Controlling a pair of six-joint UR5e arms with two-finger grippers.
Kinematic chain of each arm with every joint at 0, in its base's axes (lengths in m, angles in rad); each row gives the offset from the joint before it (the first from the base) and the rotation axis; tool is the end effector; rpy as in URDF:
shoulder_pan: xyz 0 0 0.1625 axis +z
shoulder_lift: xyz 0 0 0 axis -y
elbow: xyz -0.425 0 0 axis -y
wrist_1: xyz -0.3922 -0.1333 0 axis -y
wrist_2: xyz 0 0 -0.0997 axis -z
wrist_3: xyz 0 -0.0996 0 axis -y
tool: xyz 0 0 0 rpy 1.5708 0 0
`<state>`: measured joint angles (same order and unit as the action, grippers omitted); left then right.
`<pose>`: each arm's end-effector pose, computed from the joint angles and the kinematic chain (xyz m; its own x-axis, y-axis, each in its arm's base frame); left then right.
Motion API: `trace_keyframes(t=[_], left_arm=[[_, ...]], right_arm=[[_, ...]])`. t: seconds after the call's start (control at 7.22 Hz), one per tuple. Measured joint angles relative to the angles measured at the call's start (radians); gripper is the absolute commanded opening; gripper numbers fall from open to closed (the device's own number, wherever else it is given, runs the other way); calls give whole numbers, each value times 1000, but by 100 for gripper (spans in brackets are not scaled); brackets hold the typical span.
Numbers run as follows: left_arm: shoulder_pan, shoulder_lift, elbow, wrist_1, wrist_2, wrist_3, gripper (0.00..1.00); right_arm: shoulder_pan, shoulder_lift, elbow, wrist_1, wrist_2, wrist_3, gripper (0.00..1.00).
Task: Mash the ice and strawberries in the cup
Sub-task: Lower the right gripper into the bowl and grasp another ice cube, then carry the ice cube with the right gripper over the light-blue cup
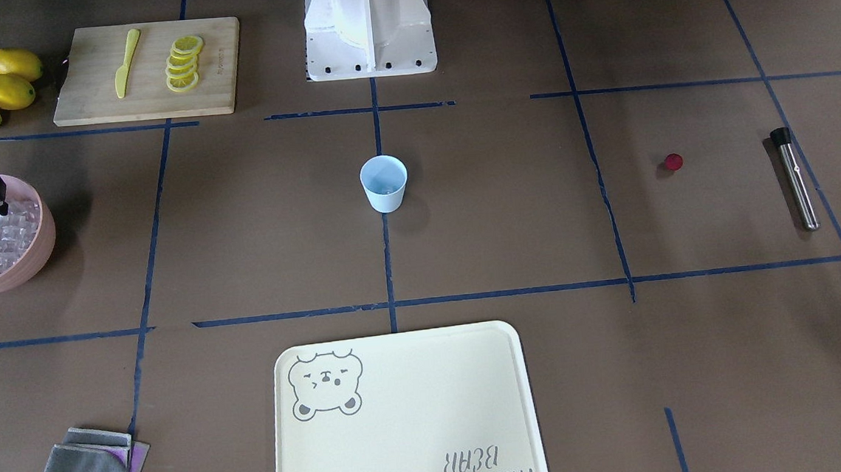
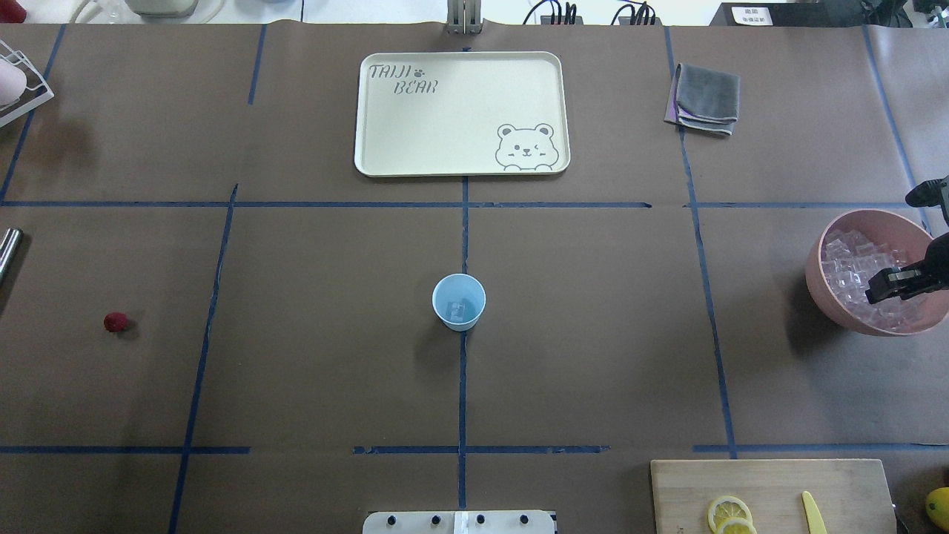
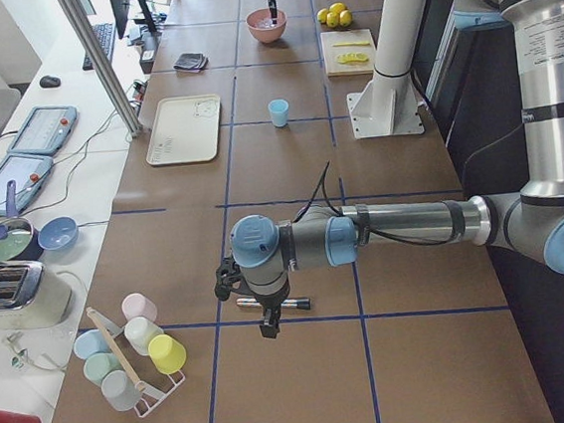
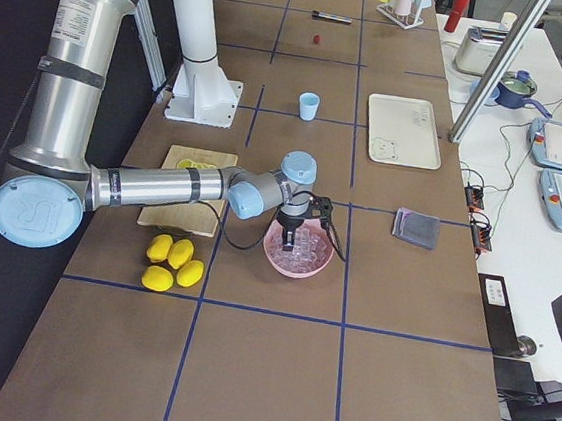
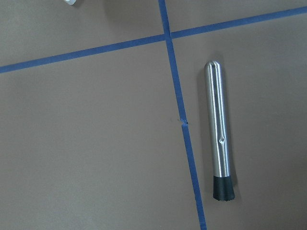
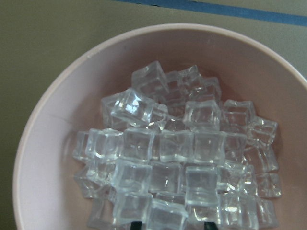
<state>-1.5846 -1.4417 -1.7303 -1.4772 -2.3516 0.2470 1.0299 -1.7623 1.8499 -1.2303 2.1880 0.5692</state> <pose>-0.0692 -0.4314 0.6489 0.6915 0.1914 -0.6966 -0.1602 0.9809 0.1105 -0.1587 -0.4112 0.5779 0.7371 -0.1069 0.6673 0.0845 0.9942 0.0659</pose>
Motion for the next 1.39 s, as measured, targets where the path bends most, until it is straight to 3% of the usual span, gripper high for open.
trace_keyframes(t=[0.55, 0.83, 1.11, 1.39], left_arm=[[0, 0, 0, 0, -1, 0, 100], [0, 0, 0, 0, 0, 0, 100], [0, 0, 1, -1, 0, 0, 100], [0, 0, -1, -2, -1, 1, 100]], right_arm=[[2, 4, 28, -3, 3, 0, 3], [10, 9, 143, -93, 10, 1, 5], [10, 125, 242, -245, 11, 6, 4], [-52, 319, 252, -333, 6, 114, 4]])
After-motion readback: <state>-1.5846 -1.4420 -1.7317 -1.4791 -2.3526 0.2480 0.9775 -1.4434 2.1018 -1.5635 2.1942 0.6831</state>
